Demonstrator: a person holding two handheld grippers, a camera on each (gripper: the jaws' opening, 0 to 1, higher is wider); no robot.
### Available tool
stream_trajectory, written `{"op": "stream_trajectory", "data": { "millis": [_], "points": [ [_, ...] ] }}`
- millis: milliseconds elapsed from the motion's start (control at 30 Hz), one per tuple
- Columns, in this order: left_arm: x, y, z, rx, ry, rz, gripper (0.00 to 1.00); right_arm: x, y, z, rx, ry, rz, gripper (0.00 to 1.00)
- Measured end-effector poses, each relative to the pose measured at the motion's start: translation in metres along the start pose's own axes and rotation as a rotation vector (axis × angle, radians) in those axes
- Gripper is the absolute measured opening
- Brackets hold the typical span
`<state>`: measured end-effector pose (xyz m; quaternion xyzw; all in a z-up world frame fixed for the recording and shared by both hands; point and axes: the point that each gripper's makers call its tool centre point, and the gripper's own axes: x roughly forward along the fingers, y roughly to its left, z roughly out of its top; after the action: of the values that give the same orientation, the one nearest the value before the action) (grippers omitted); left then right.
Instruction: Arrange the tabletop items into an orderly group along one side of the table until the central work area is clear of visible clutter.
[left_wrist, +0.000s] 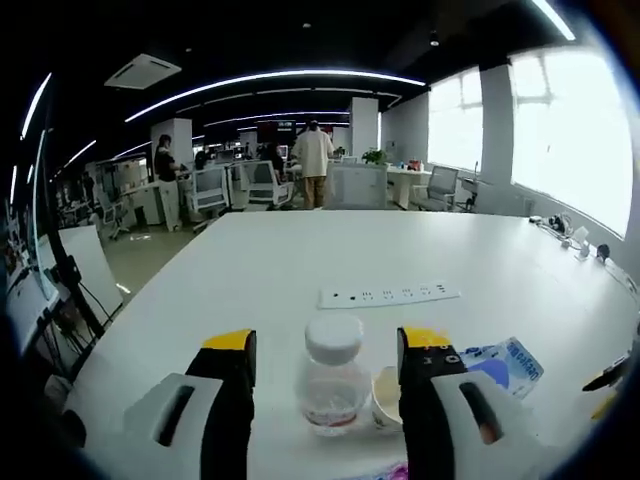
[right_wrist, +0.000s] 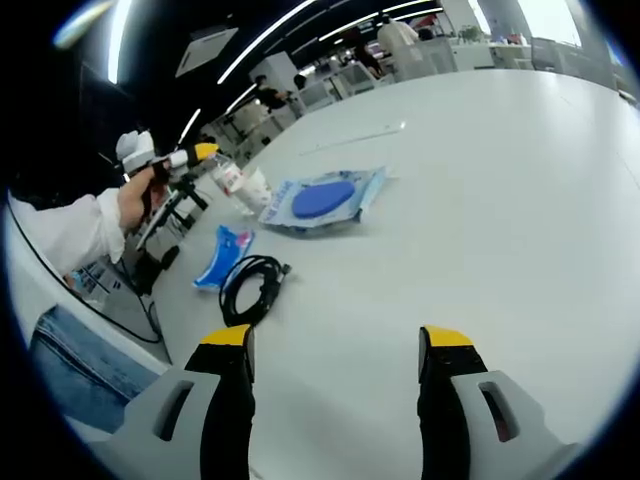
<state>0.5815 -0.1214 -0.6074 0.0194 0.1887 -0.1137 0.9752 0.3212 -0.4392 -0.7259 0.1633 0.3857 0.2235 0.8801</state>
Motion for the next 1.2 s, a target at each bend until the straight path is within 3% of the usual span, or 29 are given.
{"op": "stream_trajectory", "data": {
  "millis": [133,367,667,800,1000,1200],
  "points": [
    [-0.006,0.005,-0.002,-0.064,-0.004,-0.007,0.84,-0.001,0.004,-0.001,-0.006,0.001,0.006,0.65],
    [-0.031,-0.005,-0.007,-0.078,-0.013,-0.036,0.95,-0.006,0.015,-0.008,-0.026,0.012,0.025,0.66],
    [-0.059,-0.015,-0.022,-0.094,0.007,-0.073,0.99,-0.018,0.028,-0.020,-0.052,0.017,0.041,0.66],
    [-0.077,-0.028,-0.031,-0.083,0.018,-0.104,0.99,-0.022,0.031,-0.029,-0.054,0.022,0.040,0.66],
    [-0.106,-0.039,-0.050,-0.107,0.035,-0.153,0.96,-0.027,0.028,-0.043,-0.087,0.038,-0.018,0.71],
    [-0.125,-0.043,-0.077,-0.116,0.073,-0.175,0.97,-0.033,0.027,-0.044,-0.079,0.018,-0.045,0.72]
  ]
}}
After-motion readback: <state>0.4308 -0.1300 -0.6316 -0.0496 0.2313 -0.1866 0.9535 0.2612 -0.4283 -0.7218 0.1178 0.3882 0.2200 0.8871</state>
